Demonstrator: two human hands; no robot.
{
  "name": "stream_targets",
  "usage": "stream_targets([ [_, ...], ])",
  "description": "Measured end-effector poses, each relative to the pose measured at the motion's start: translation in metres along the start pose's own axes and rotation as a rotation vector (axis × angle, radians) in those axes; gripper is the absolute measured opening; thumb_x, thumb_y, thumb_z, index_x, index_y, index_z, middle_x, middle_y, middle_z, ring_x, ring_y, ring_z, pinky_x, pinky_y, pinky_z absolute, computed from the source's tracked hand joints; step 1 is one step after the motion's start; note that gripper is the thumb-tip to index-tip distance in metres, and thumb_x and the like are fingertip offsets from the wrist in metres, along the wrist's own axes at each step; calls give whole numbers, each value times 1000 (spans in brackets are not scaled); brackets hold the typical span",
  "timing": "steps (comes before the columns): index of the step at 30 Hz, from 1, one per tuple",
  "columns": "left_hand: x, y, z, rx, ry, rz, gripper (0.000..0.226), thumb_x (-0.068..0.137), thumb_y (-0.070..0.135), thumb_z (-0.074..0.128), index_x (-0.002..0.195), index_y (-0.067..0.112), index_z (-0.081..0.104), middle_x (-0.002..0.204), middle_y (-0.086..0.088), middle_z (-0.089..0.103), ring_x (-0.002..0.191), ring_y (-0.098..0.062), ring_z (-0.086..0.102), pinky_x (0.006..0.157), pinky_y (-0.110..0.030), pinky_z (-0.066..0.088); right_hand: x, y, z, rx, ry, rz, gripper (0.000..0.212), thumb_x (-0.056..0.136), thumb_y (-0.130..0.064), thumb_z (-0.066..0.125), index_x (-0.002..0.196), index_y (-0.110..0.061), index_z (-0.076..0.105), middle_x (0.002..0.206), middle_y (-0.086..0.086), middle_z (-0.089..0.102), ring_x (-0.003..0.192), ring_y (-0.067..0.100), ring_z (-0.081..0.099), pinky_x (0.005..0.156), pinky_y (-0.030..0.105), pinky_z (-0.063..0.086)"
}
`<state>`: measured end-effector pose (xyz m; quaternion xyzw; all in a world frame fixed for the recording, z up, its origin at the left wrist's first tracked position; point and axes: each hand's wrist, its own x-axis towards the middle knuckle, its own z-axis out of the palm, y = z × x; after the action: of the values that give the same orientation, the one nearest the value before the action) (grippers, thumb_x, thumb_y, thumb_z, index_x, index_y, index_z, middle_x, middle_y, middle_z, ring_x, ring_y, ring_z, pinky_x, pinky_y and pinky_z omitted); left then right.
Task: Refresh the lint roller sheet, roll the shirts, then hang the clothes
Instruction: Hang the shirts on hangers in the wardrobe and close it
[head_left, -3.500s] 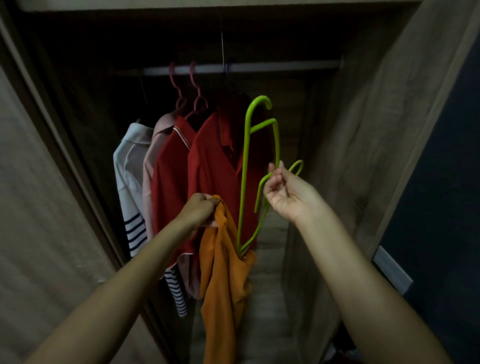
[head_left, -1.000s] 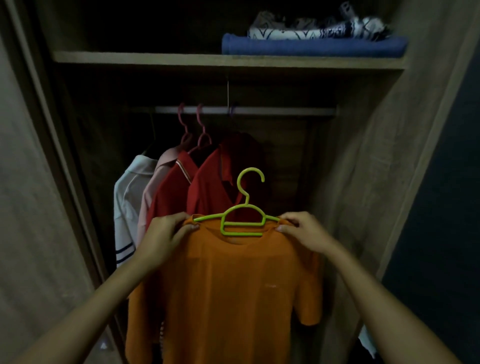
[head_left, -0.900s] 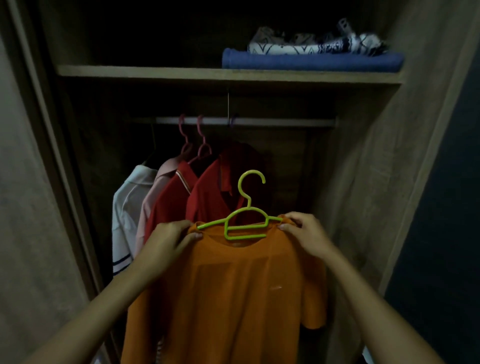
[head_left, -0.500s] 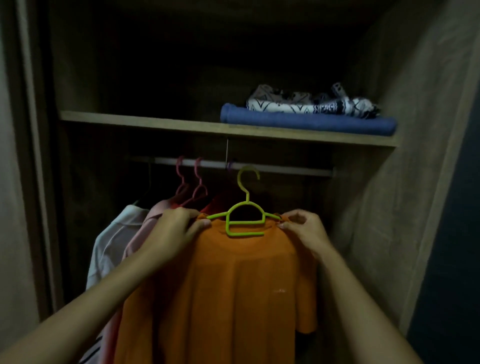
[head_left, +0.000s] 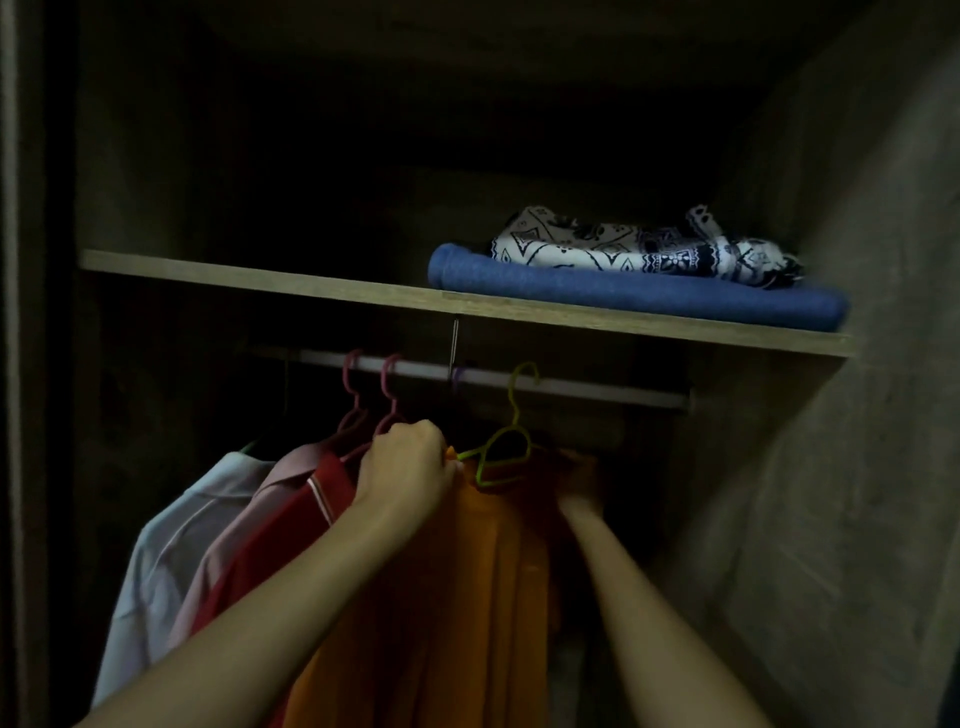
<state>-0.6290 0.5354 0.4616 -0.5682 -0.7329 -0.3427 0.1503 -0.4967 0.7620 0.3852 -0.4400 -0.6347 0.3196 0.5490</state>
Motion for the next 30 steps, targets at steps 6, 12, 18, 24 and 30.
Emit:
stream_targets([
  [6, 2, 11, 17, -101, 98, -38, 19, 95, 25, 53, 94, 11, 67, 90, -6, 68, 87, -23, 66, 62, -23, 37, -18, -28, 15, -81, 10, -119, 24, 94, -18, 52, 113, -15, 66, 113, 12, 67, 106, 28, 63, 95, 43, 50],
  [12, 7, 6, 34, -150, 55, -110, 21, 93, 23, 55, 93, 5, 66, 91, -16, 67, 91, -35, 64, 64, -31, 40, -42, -36, 13, -445, -115, -209, 37, 100, -20, 35, 135, -26, 48, 136, 5, 51, 125, 26, 49, 104, 37, 41],
  [18, 5, 3, 43, -152, 44, -134, 23, 93, 26, 56, 91, 5, 67, 90, -15, 67, 89, -34, 64, 65, -31, 41, -57, -37, 8, -446, -281, -216, 60, 97, -13, 42, 152, -22, 19, 147, 9, 40, 130, 28, 45, 107, 37, 39],
  [24, -5, -2, 46, 89, 90, 41, 20, 92, 23, 56, 104, 8, 61, 105, -12, 60, 97, -33, 61, 76, -40, 52, -71, -46, 12, -370, -255, -158, 45, 102, -21, 37, 146, -18, 31, 121, 13, 61, 104, 26, 63, 75, 25, 42],
  [30, -19, -11, 64, 374, 153, 425, 62, 56, -4, 80, 115, -1, 64, 110, -18, 66, 100, -29, 66, 87, -35, 54, -83, -33, 23, -411, -204, -259, 33, 98, -28, 43, 129, -17, 51, 94, 10, 67, 82, 25, 68, 71, 34, 55],
])
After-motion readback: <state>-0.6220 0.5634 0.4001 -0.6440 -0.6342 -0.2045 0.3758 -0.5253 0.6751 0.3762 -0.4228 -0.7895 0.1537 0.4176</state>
